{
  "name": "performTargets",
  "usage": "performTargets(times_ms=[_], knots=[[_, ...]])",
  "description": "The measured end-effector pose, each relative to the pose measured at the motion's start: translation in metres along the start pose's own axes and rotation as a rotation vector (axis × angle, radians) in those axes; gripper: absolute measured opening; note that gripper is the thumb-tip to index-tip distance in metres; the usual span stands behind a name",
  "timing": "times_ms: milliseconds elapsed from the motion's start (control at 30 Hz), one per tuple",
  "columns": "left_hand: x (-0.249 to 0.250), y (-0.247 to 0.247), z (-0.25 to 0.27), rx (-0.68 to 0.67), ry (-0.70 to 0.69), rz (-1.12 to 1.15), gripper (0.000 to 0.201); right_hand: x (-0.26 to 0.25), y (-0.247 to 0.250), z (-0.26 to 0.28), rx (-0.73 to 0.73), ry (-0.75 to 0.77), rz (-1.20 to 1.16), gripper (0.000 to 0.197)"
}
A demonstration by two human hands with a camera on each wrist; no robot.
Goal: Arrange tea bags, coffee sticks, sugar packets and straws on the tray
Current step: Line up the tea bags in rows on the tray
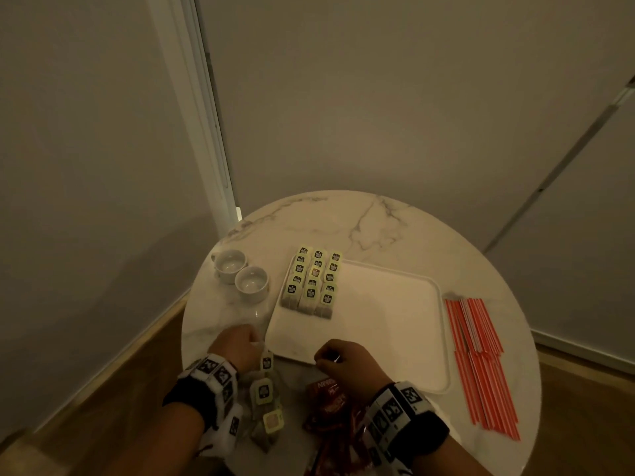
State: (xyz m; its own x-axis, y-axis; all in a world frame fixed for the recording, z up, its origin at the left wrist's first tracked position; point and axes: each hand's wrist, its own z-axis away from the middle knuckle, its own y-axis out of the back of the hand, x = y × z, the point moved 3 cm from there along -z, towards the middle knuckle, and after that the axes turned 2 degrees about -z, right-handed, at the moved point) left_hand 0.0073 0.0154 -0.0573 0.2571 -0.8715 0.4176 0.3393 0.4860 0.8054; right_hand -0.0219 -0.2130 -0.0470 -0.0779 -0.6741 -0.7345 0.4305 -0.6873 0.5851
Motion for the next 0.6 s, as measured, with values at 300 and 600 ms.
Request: performTargets(times_ms=[300,600], knots=[[0.075,0.054,0.050,0.099,-0.250,1.139,0.011,-0.072,0.039,0.008,0.136,0.187,-0.589,0.015],[0.116,0.057,0.068,0.146,-0.446,1.102,0.017,-0.097,0.082,0.023,0.425,0.310,-0.725,0.012]])
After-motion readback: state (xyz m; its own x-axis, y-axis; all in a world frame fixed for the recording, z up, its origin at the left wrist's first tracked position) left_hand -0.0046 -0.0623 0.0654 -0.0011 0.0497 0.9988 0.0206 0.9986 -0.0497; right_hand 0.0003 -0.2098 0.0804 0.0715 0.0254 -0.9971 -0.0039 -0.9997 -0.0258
